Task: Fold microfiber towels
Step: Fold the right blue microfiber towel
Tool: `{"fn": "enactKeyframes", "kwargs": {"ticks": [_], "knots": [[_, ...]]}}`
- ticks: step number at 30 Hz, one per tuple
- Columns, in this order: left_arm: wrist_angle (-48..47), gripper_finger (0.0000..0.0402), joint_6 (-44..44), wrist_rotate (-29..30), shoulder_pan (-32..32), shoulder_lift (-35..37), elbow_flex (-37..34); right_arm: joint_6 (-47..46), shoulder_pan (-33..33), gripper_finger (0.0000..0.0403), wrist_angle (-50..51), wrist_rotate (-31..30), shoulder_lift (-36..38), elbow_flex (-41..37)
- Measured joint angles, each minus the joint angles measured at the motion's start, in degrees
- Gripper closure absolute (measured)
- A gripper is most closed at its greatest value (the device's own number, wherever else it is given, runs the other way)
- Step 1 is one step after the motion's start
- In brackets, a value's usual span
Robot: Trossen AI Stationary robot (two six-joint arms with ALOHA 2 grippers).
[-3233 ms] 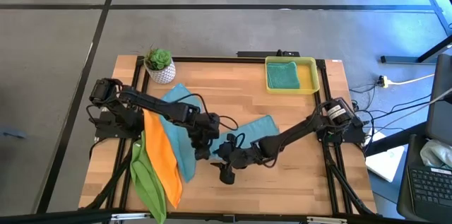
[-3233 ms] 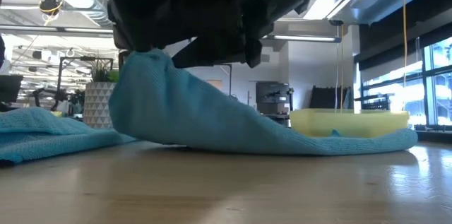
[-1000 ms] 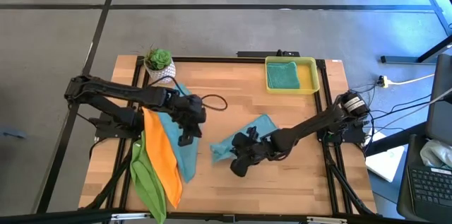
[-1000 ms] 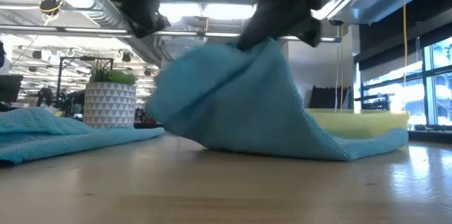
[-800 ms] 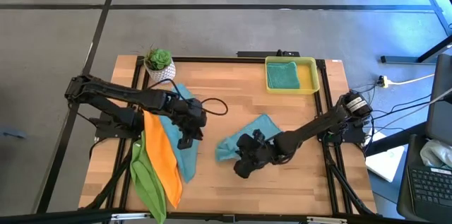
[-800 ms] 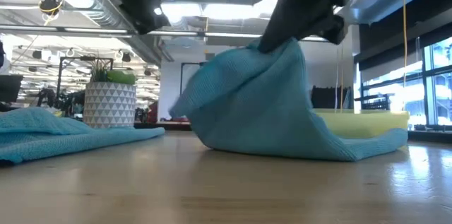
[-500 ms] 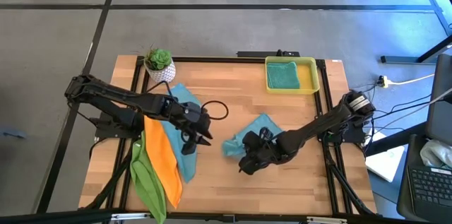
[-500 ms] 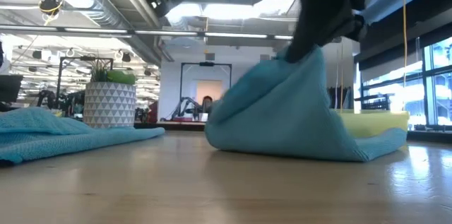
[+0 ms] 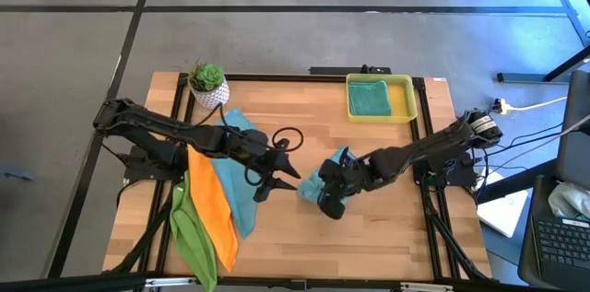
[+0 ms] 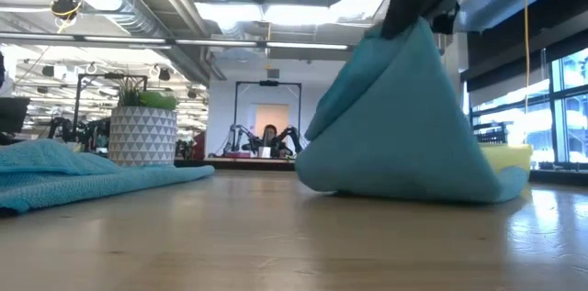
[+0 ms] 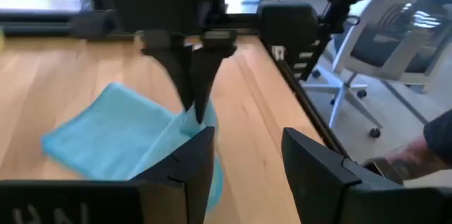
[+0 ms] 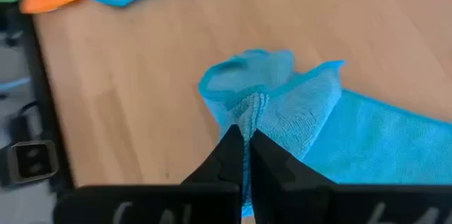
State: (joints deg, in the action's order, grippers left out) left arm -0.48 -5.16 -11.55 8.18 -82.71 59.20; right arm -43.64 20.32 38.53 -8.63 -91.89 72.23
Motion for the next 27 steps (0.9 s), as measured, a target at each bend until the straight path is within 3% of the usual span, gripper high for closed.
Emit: {"fn": "enactKeyframes", "kwargs": {"ticks": [5,12,21,27], "knots": [[6.43,0.0232,1.22,-3.04,-1.03,-4.81,0.00,4.68,-1.09,0.0392,-0.41,3.76,2.11,0.00],[14.84,0.0230,-1.90,-7.91,-2.32,-9.89,0.00,9.25,-1.07,0.0392,0.23,3.81,2.75,0.00],[15.53,0.0230,-3.85,-7.26,-2.12,-14.14,0.00,9.93,-1.07,0.0391,-1.51,3.30,2.74,0.00],[15.56,0.0230,-4.78,-1.89,-2.50,-14.21,0.00,9.79,-0.92,0.0391,-1.98,3.26,2.74,0.00]]}}
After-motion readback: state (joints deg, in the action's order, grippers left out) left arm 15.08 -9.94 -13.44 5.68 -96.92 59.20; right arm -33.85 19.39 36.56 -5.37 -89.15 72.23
